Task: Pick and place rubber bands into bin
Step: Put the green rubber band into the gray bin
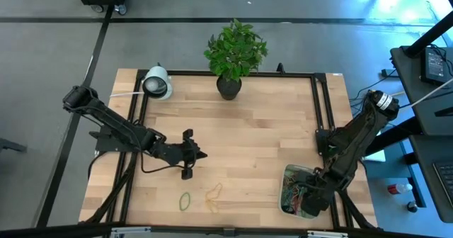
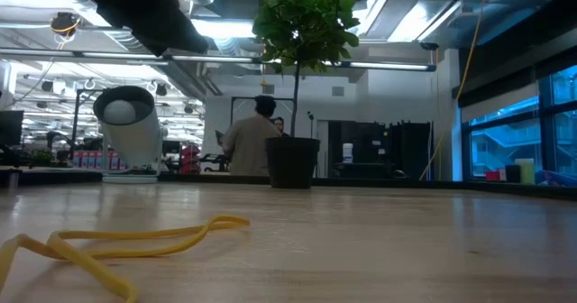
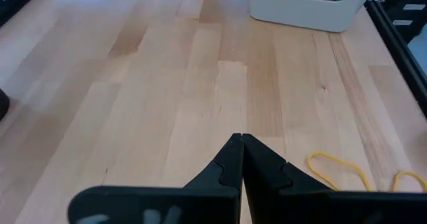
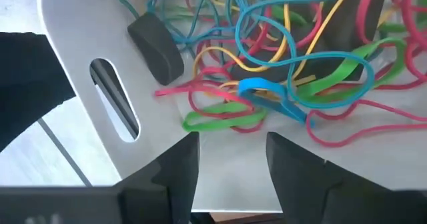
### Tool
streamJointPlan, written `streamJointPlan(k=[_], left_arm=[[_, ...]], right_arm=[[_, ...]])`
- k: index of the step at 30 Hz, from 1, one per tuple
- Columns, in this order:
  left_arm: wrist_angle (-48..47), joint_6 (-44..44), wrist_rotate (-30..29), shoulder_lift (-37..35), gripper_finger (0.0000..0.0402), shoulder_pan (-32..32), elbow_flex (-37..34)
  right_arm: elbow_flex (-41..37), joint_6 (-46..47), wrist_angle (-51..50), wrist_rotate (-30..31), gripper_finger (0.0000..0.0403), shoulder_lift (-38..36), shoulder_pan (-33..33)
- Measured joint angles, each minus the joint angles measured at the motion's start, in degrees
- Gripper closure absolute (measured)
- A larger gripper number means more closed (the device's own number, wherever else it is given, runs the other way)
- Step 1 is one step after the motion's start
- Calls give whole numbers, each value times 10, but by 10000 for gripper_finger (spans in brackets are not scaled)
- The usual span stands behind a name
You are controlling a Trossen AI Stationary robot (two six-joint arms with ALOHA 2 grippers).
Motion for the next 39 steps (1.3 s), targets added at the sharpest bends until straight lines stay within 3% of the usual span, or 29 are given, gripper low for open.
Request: streamJointPlan(k=[7, 10, 14, 19, 22, 26, 31, 39], left_arm=[[-7, -8, 17, -1, 400, 0, 3], [-40, 12, 26, -1, 400, -1, 28], [-102, 14, 10, -1, 400, -12, 79], [-191, -2, 7, 15, 400, -25, 145], [-262, -76, -4, 35, 400, -32, 186], [-324, -170, -13, 81, 400, -47, 234], [-377, -277, 26, 155, 400, -68, 290], [-523, -605, 96, 279, 400, -95, 380]], right_arm=[[14, 0, -1, 4, 249, -5, -16], [27, -39, -13, 6, 291, -5, -16], [32, -109, -24, 8, 379, -16, -16], [32, -167, -65, 79, 394, -62, -15], [18, -198, -89, 129, 399, -108, -16], [-17, -235, -103, 140, 399, -186, -16], [-63, -273, -111, 158, 399, -286, -15], [-105, -358, -114, 222, 399, -411, -16]])
